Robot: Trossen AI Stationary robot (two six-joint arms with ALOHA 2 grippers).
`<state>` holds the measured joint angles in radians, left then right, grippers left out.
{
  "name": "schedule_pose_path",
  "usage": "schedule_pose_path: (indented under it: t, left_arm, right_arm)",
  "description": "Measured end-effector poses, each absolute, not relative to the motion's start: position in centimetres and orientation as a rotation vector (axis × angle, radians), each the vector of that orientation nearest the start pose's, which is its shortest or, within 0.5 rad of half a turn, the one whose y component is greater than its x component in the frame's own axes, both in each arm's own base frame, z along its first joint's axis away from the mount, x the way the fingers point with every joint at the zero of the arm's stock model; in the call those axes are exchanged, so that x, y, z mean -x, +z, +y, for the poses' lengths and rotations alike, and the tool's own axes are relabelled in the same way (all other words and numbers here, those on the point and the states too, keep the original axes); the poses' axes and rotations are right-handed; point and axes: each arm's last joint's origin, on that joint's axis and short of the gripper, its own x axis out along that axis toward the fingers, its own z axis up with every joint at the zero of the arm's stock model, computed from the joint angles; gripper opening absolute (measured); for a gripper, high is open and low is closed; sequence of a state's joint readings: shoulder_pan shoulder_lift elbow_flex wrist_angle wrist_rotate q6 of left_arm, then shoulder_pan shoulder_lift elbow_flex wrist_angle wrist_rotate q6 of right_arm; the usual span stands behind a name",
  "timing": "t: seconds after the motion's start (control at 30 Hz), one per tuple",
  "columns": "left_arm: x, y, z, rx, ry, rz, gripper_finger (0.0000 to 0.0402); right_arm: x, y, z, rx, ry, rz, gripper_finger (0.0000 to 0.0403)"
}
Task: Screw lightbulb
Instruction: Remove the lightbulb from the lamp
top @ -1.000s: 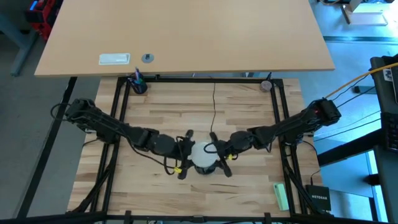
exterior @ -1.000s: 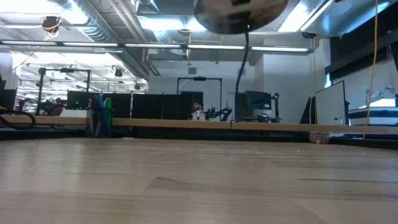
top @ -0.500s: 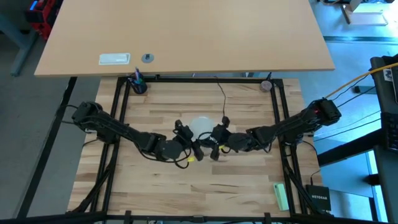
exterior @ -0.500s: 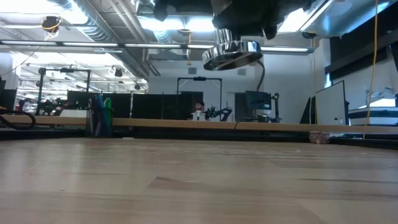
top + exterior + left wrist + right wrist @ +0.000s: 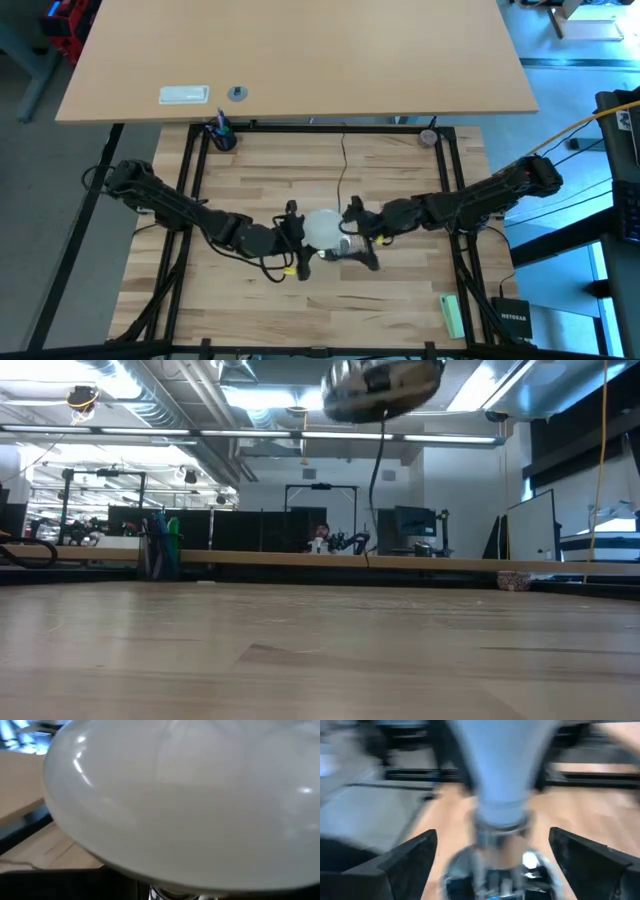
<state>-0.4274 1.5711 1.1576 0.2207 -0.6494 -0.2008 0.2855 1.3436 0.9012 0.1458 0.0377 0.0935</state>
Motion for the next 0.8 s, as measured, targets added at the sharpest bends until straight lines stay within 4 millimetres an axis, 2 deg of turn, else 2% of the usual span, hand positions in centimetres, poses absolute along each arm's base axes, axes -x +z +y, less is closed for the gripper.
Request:
schedule_pose_path:
  t: [0.13, 0.3, 0.43, 0.57, 0.67, 0.8]
  left_arm:
    - [-33.1, 31.3, -13.5, 0.077, 0.086, 0.135, 0.0139]
    - [-33.3, 31.8, -13.7, 0.035, -0.125, 0.106, 0.0139]
    - [-33.4, 31.7, -13.6, 0.034, -0.163, 0.114, 0.0139]
    - [-33.4, 31.5, -13.4, 0.035, -0.175, 0.131, 0.0139]
    - [-33.5, 31.5, -13.4, 0.035, -0.178, 0.129, 0.0139]
    - [-33.5, 31.5, -13.4, 0.032, -0.178, 0.129, 0.0139]
  right_arm:
    - [-28.8, 28.6, 9.0, -0.082, 0.449, 0.265, 0.0389]
    - [-30.1, 28.1, 9.6, -0.095, 0.52, 0.198, 0.0375]
    - [-31.1, 27.6, 10.4, -0.128, 0.641, 0.129, 0.0362]
    - [-31.5, 27.1, 10.7, -0.148, 0.648, 0.122, 0.0345]
    - [-31.5, 27.1, 10.7, -0.152, 0.642, 0.126, 0.0322]
    - [-31.6, 26.8, 10.6, -0.149, 0.613, 0.15, 0.0253]
